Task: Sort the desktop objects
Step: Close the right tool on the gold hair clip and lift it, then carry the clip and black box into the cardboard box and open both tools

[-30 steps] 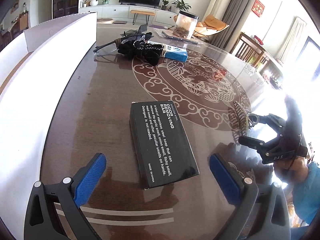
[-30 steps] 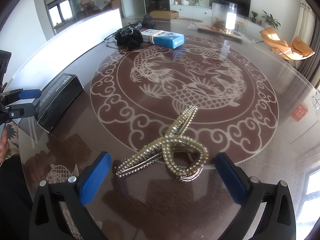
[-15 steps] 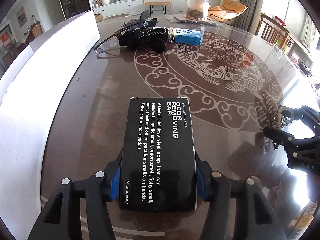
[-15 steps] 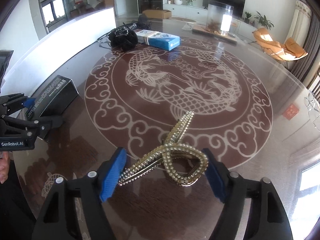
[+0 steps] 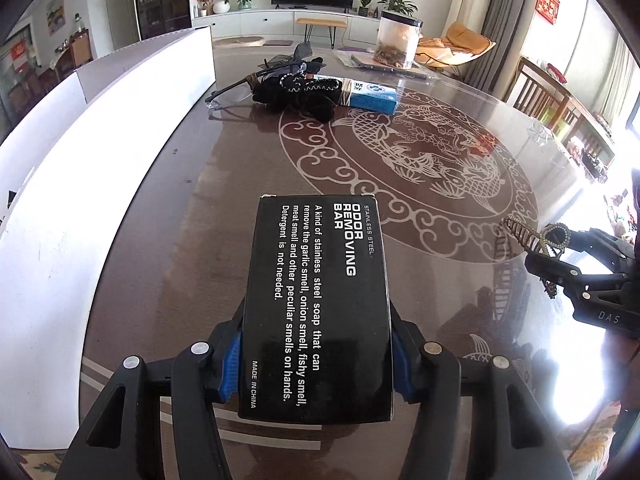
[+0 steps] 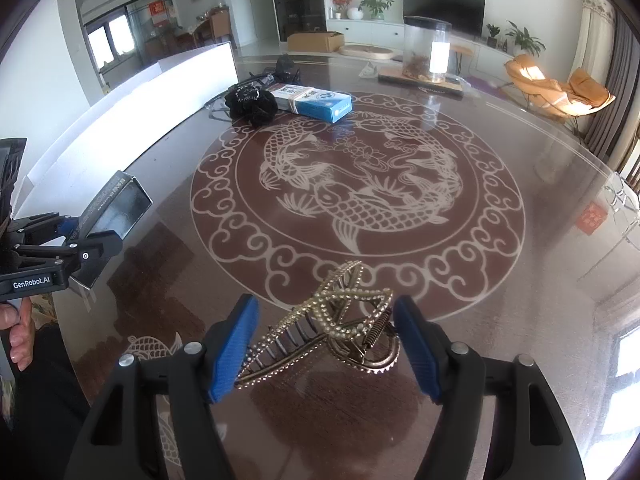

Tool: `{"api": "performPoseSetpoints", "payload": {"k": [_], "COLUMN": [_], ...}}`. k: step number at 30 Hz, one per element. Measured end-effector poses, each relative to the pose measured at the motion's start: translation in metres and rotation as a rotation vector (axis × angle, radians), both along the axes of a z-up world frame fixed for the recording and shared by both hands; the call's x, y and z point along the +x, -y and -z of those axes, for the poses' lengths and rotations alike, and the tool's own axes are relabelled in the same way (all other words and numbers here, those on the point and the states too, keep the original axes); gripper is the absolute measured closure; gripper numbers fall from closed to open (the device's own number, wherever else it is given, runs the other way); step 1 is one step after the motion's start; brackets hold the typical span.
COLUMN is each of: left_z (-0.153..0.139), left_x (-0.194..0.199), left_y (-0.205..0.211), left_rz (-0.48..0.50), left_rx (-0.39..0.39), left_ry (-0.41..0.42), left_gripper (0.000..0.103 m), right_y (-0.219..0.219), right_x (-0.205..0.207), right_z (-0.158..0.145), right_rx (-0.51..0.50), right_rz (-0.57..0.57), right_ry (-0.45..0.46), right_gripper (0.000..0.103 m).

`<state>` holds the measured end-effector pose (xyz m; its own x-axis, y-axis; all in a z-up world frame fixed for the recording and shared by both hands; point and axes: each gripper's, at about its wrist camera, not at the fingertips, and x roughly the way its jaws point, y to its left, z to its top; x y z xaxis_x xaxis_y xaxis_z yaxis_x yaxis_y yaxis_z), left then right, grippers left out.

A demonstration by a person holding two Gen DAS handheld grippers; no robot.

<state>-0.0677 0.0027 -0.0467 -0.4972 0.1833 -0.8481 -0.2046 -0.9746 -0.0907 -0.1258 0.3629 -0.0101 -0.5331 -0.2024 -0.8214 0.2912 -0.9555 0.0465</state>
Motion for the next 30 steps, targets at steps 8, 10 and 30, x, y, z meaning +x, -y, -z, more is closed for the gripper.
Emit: {"api": "performPoseSetpoints", "payload": {"k": [8,10,30], "left_z": [-0.003,0.000,-0.130], "left_x": [0.004,0.002,0.004], "left_y": [-0.008,-0.009,0.121], "left_rz": [0.020,0.016,-0.146], "left_rx": [-0.009,-0.006,0.140], "left_ry": [-0.015,-0.004,-0.174], "left_gripper": [0.045,0.045,0.045], "right_y": [-0.019,-0.016,0.115], "right_x": [0.002,0.000,-0.046], "right_z": [0.016,0.017,-0.122], "right_rx": [-0.024,-0.047,-0.178], "right_rz": [0.106,0.121,-0.175], "right_ry": [0.007,0.015,-0.176], "right_gripper": [0.020,0.020,0.057]}}
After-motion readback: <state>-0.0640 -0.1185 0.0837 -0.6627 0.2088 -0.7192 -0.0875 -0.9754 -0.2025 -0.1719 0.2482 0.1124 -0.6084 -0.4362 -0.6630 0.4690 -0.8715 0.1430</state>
